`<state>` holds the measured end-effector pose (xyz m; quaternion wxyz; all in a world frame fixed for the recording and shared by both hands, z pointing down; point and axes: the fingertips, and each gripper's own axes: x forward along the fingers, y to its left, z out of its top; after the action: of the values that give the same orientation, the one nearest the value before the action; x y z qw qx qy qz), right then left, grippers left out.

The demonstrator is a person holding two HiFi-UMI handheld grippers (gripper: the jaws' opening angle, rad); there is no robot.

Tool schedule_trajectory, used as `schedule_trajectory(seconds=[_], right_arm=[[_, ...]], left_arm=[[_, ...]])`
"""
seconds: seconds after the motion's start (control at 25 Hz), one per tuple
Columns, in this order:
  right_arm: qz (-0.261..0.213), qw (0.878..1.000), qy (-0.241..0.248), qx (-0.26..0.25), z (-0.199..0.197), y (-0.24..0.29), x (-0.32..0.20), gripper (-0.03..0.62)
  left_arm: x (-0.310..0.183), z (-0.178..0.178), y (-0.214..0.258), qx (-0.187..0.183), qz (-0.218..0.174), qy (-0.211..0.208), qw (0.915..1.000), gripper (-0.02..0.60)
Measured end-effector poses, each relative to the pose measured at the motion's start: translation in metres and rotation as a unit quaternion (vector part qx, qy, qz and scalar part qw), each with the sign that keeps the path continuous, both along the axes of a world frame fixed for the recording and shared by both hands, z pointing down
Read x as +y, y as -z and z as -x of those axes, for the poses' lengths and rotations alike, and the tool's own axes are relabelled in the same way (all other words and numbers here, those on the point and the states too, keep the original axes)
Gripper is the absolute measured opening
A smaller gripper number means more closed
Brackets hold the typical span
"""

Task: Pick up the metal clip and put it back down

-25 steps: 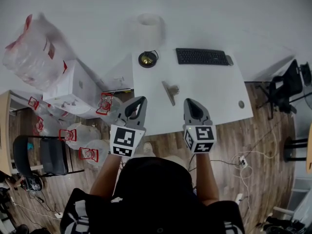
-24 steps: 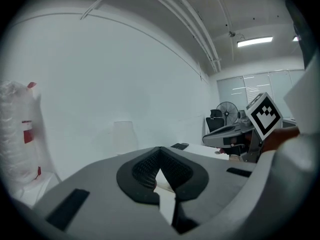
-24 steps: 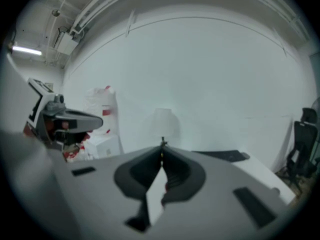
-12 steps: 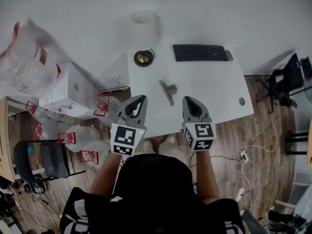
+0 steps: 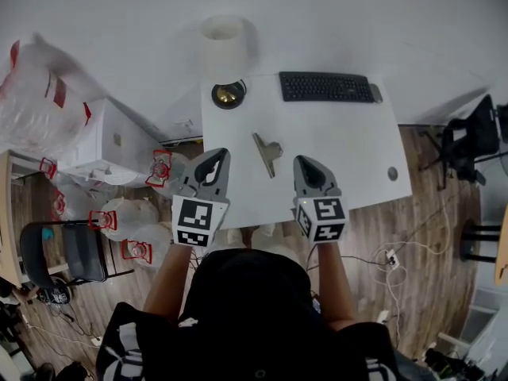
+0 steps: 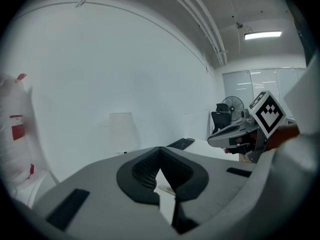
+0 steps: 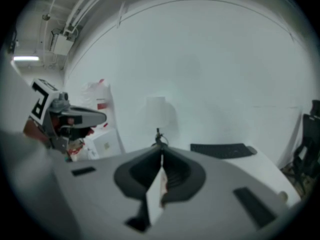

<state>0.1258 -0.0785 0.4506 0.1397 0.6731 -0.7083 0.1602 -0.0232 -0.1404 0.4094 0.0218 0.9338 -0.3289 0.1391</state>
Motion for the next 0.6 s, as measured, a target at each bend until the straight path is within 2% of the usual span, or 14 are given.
schedule_trajectory(seconds=[0.6], right_arm=[[0.086, 0.993, 0.076, -0.034, -0.009, -0.073, -0.025, 0.035]], left_arm=[[-0.015, -0.033, -0.039, -0.018, 0.045, 0.038, 0.9981, 0.024]])
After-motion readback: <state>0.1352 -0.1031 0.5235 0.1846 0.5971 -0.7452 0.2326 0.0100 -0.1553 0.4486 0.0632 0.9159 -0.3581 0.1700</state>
